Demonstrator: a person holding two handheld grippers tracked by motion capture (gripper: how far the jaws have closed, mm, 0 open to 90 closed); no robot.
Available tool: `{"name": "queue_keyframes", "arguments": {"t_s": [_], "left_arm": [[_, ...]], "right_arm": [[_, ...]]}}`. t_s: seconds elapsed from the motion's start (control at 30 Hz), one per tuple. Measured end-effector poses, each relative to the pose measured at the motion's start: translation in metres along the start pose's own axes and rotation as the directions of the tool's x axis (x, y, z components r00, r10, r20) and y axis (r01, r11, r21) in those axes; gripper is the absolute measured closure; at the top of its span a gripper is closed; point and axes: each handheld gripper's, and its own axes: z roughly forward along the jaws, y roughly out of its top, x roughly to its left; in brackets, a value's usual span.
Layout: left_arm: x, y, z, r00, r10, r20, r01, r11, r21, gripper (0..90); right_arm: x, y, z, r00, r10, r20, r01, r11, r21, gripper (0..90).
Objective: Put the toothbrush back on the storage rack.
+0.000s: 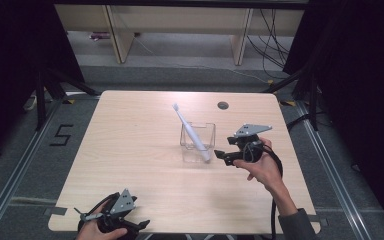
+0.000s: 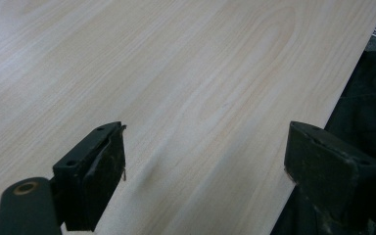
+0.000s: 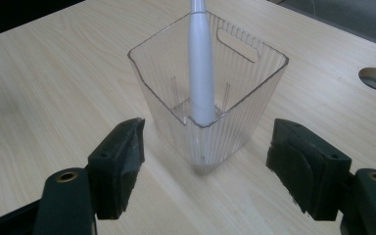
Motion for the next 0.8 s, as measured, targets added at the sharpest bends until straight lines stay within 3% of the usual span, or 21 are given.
{"name": "queue_keyframes", "arguments": {"t_s": [0.2,0.23,0.27,0.3,0.33,0.37,0.4,0.43,0.47,0.5,0.67,0.7,0.77,0.8], "left_arm": [[0.0,0.0,0.0,1.0,0.001,-0.001,-0.001,1.0,-0.001,14.8],[0.0,0.0,0.0,1.0,0.0,-0.001,0.0,1.0,-0.002,14.7],[0.0,0.0,0.0,1.0,0.002,-0.001,-0.002,1.0,0.0,14.7],[0.0,0.0,0.0,1.0,0.002,-0.002,-0.002,1.0,0.0,14.8],[0.0,0.0,0.0,1.0,0.0,-0.002,0.0,1.0,0.0,14.8],[0.0,0.0,0.0,1.0,-0.001,-0.002,0.001,1.0,-0.001,14.8],[0.0,0.0,0.0,1.0,0.0,-0.002,0.0,1.0,-0.001,14.8],[0.0,0.0,0.0,1.0,0.0,-0.002,0.0,1.0,0.0,14.8],[0.0,0.0,0.0,1.0,-0.001,-0.001,0.001,1.0,-0.002,14.7],[0.0,0.0,0.0,1.0,0.002,0.0,-0.002,1.0,-0.002,14.7],[0.0,0.0,0.0,1.0,0.002,0.0,-0.002,1.0,-0.002,14.8],[0.0,0.0,0.0,1.0,0.0,-0.002,0.0,1.0,-0.002,14.7],[0.0,0.0,0.0,1.0,0.002,-0.001,-0.002,1.0,-0.001,14.7],[0.0,0.0,0.0,1.0,0.002,-0.001,-0.002,1.0,-0.002,14.8]], "right_arm": [[0.001,-0.002,0.002,0.9996,-0.027,-0.003,0.027,0.999,-0.018,27.1],[0.004,-0.003,0.001,0.9998,0.015,-0.01,-0.015,1.0,-0.003,26.7],[0.002,-0.003,0.0,0.9997,-0.026,-0.003,0.026,1.0,-0.013,26.7],[0.005,-0.004,0.0,0.9999,0.008,-0.012,-0.008,1.0,-0.004,26.7],[0.004,-0.005,0.001,0.9999,-0.009,-0.005,0.009,1.0,-0.019,26.7],[0.006,-0.007,0.0,0.9999,0.009,-0.012,-0.009,1.0,-0.005,26.6],[0.004,-0.007,0.001,0.9995,-0.03,-0.011,0.03,0.999,-0.014,26.3],[0.007,-0.009,-0.001,0.9999,0.007,-0.016,-0.007,1.0,0.002,26.2],[0.005,-0.01,0.001,0.9996,-0.023,-0.015,0.023,1.0,-0.009,26.1],[0.006,-0.011,0.0,0.9999,-0.007,-0.009,0.007,1.0,-0.007,26.0],[0.005,-0.017,0.001,0.9997,-0.022,-0.01,0.022,1.0,0.005,25.7],[0.007,-0.018,0.0,1.0,0.005,-0.006,-0.005,1.0,0.002,25.7],[0.006,-0.019,0.0,0.9996,-0.019,-0.019,0.019,1.0,0.001,25.7],[0.007,-0.02,0.0,0.9999,-0.01,-0.014,0.01,1.0,-0.001,25.7]]}}
